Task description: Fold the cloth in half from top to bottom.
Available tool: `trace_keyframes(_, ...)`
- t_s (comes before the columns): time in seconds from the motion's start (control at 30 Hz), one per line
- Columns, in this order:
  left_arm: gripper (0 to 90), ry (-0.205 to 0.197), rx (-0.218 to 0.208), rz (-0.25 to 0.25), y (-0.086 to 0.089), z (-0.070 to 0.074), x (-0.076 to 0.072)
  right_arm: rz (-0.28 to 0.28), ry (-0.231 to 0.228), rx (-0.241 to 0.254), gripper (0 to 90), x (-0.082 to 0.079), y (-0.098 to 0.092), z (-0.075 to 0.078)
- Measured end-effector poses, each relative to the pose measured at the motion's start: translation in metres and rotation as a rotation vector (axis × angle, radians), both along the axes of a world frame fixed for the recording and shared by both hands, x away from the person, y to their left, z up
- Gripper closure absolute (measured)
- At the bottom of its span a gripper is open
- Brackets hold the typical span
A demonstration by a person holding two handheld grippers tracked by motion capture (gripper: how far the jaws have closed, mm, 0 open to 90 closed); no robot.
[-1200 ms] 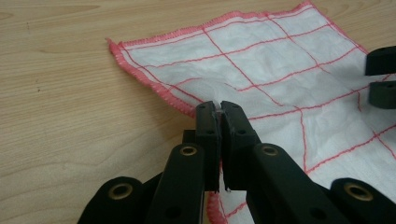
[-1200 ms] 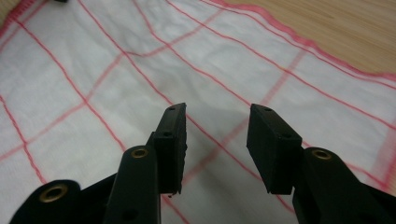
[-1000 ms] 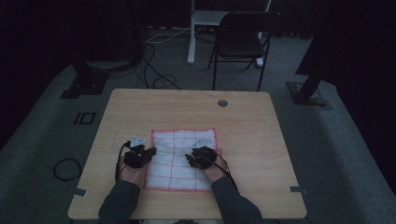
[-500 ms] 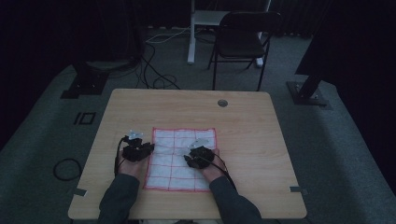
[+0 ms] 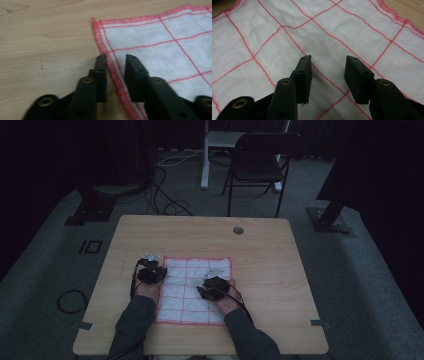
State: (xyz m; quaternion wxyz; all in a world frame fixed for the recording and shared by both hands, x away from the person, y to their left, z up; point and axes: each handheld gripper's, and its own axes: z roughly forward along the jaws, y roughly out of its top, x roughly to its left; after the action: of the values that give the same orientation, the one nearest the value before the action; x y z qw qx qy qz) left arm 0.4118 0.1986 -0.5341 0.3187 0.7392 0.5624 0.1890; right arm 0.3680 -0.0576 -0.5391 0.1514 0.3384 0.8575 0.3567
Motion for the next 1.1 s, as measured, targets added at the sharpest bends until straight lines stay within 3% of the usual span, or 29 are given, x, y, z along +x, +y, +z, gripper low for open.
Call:
trace_keyframes(0.17,86.7,0.003,-0.003,0.004,-0.003,0.0,0.002,0.001,0.0,0.002,56.9,0.0,0.0,0.0)
trace_keyframes(0.23,85.3,0.009,-0.013,0.005,-0.003,0.001,0.001,0.003,-0.001,0.002,56.8,0.0,-0.001,0.0)
trace_keyframes(0.27,79.9,0.007,-0.019,0.004,-0.003,0.002,-0.001,0.001,-0.001,0.002,56.8,0.0,-0.001,0.0)
trace_keyframes(0.33,70.9,-0.005,-0.038,0.004,-0.002,0.005,-0.007,0.001,0.0,0.002,56.6,0.0,-0.001,0.0)
trace_keyframes(0.57,65.4,-0.01,-0.064,0.002,0.001,0.016,-0.045,-0.005,0.003,0.008,56.4,0.0,-0.002,0.0)
trace_keyframes(0.67,64.3,0.01,-0.076,0.012,0.003,0.013,-0.057,-0.005,0.001,0.01,56.4,-0.001,-0.002,-0.001)
trace_keyframes(0.8,64.4,0.061,-0.042,0.033,0.0,0.004,-0.061,-0.004,-0.002,0.012,56.4,-0.001,-0.002,-0.001)
trace_keyframes(0.83,64.8,0.049,-0.047,0.033,-0.001,0.003,-0.062,-0.003,-0.002,0.013,56.4,-0.001,-0.002,-0.001)
trace_keyframes(0.9,67.7,0.066,-0.05,0.028,-0.003,0.004,-0.062,-0.001,-0.002,0.014,56.3,-0.001,-0.002,-0.001)
trace_keyframes(0.93,74.1,0.066,-0.05,0.028,-0.003,0.004,-0.062,-0.001,-0.002,0.014,56.3,-0.001,-0.002,-0.001)
trace_keyframes(0.97,74.1,0.072,-0.061,0.018,-0.003,0.004,-0.061,-0.001,-0.002,0.015,56.2,0.0,-0.002,-0.001)
trace_keyframes(1.03,85.1,0.066,-0.088,-0.003,-0.004,0.003,-0.061,-0.001,-0.002,0.013,55.9,-0.001,-0.002,-0.001)
trace_keyframes(1.1,86.8,0.051,-0.105,-0.018,-0.005,0.004,-0.063,-0.002,-0.006,0.01,55.8,-0.001,-0.003,-0.001)
